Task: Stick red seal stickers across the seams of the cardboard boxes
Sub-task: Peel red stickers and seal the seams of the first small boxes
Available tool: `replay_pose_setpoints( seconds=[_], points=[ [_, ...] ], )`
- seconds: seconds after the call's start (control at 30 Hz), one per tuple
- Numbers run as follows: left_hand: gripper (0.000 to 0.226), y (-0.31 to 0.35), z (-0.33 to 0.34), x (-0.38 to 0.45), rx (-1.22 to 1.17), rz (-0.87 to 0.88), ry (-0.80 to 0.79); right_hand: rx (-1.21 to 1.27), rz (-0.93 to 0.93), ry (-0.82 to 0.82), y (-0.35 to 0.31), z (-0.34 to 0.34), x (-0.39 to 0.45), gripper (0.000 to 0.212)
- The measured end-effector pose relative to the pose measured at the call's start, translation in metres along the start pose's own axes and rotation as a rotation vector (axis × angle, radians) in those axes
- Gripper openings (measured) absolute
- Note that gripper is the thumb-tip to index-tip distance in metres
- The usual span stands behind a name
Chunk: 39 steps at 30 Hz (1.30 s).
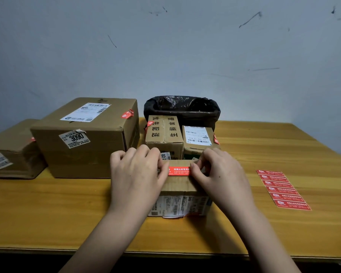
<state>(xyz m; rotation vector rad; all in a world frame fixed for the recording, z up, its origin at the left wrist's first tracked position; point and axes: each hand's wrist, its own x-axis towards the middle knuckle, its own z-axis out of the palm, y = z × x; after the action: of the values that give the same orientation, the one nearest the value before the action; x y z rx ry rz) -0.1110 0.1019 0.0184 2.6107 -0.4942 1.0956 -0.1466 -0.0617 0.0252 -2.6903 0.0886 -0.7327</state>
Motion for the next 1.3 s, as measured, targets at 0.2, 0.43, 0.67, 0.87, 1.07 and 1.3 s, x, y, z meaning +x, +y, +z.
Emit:
replay_pose_setpoints(
  seconds=[0.2,0.43,0.67,0.87,1.07,1.3],
  points=[
    [0.020,-0.001,0.003,0.000,0.005,0.008,-0.007,-0.021,-0.027,0.002,0.000,0.000,0.000,0.020],
    [0.020,-0.002,0.005,-0.001,-0.012,0.000,-0.013,-0.057,-0.049,-0.008,0.001,0.001,0.001,0.019],
    [0.019,-0.003,0.008,0.000,-0.012,-0.003,-0.019,-0.083,-0.085,0.006,0.003,0.004,0.001,0.019],
    [0.018,-0.002,0.006,-0.001,-0.009,-0.040,-0.059,-0.044,-0.082,0.004,0.007,0.006,0.000,0.020],
    [0.024,-0.005,0.005,0.000,0.023,-0.115,-0.120,0.106,-0.049,0.001,0.011,0.009,0.000,0.015],
    [0.006,-0.012,0.005,-0.002,-0.294,-0.281,-0.208,0.431,0.096,-0.005,0.019,0.015,0.001,0.008]
  ],
)
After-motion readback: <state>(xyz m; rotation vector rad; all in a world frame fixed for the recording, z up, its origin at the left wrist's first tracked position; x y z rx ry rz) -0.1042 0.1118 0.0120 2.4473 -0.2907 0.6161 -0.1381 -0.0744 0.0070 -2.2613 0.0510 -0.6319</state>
